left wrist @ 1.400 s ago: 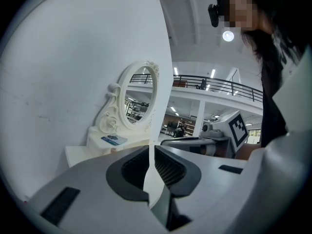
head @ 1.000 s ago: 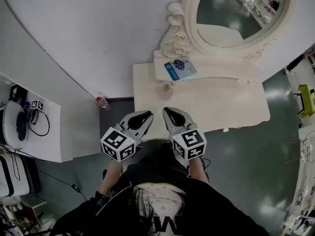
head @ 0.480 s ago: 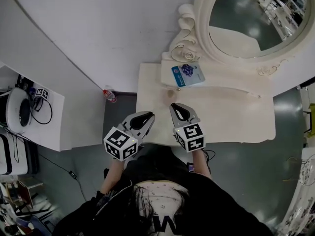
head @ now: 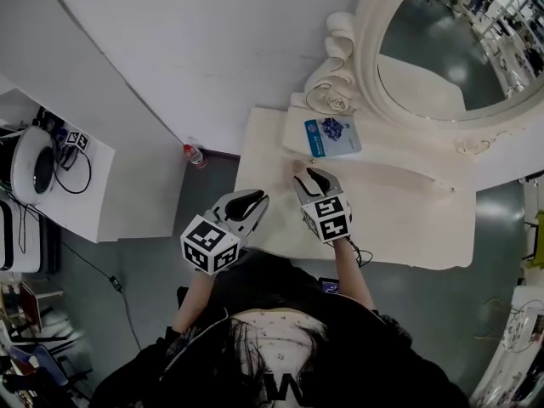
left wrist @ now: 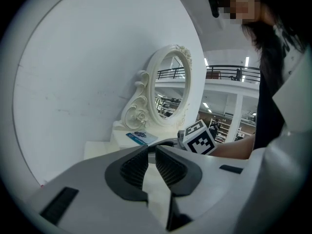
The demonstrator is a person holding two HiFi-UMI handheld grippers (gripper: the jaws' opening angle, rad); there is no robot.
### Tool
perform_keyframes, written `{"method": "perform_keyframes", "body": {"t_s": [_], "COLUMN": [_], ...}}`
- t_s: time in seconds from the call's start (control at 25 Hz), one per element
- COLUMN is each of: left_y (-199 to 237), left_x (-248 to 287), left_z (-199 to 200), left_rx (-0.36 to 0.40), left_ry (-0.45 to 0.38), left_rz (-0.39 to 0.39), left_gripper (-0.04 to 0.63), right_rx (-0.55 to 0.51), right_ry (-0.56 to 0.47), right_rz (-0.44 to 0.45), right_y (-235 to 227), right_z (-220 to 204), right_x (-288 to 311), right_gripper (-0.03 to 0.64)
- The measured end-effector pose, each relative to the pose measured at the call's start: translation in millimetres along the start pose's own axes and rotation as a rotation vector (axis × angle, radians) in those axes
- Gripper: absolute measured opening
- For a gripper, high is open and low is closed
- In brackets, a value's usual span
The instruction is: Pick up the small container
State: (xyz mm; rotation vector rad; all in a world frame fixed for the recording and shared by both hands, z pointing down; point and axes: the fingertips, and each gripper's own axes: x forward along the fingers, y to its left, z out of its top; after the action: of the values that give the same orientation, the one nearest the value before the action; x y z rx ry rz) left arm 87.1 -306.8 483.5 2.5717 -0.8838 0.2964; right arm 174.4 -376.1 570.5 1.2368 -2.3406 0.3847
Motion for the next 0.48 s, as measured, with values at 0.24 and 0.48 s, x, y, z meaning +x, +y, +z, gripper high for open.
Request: {"method": "perform_keyframes", "body": {"t_s": [0.24, 0.48], "left_y": [2.2, 3.5], "left_x": [1.7, 0.2], "left_z": [-4.4, -10.2], "left_rx": [-0.013, -0.026], "left_ry": [0.008, 0.020], "left_rz": [0.036, 0.067], "left_gripper": [0.035, 0.038], "right_rx": [-0.020, -0.019], "right_ry": [0.018, 0.017], "right_rz": [0.050, 0.065], "right_y": [-4.6, -3.8], "right_z": [-6.6, -13.3], "right_x": [27.5, 45.3], "right_gripper": [0.175, 0.175]}}
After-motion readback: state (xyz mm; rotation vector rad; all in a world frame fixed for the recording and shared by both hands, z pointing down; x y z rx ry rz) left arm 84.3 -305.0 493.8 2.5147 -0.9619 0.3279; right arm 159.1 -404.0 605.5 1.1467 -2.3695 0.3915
